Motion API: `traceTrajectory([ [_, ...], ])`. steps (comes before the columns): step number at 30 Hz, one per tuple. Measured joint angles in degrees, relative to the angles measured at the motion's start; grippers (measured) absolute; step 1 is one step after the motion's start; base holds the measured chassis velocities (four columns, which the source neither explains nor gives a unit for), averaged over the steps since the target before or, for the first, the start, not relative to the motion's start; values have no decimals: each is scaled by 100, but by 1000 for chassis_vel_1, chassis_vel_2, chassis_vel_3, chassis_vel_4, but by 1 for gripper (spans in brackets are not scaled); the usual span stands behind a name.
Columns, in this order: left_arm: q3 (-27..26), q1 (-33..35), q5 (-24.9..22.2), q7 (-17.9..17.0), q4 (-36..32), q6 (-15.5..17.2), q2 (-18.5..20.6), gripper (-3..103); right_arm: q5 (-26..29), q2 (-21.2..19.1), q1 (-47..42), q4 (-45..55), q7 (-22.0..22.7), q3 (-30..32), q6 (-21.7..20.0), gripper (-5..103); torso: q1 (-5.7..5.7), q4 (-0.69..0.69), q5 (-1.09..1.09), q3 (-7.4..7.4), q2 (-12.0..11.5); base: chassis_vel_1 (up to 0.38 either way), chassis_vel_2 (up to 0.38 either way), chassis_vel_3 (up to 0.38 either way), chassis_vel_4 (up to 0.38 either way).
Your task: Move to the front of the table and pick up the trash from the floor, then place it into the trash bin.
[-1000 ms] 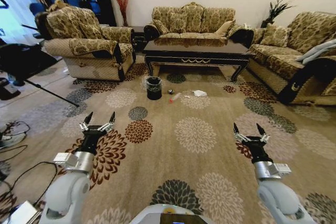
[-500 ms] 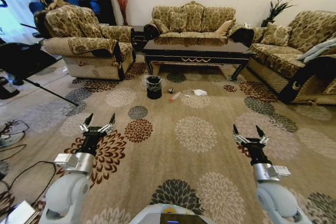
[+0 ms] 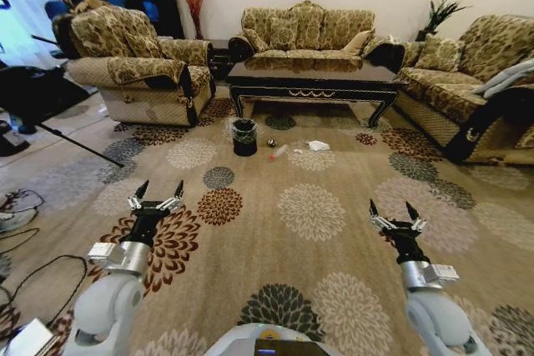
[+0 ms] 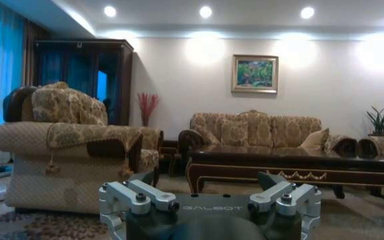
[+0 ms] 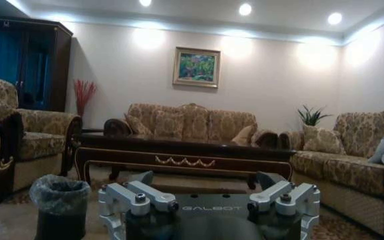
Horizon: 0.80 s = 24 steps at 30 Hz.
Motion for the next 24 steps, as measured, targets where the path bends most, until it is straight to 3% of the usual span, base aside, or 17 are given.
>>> traceTrajectory([
  [24, 67, 7, 142, 72, 88, -67, -51, 100, -1, 21, 48, -52, -64, -65, 82, 100, -104, 0, 0, -218, -324, 0, 0, 0, 0],
])
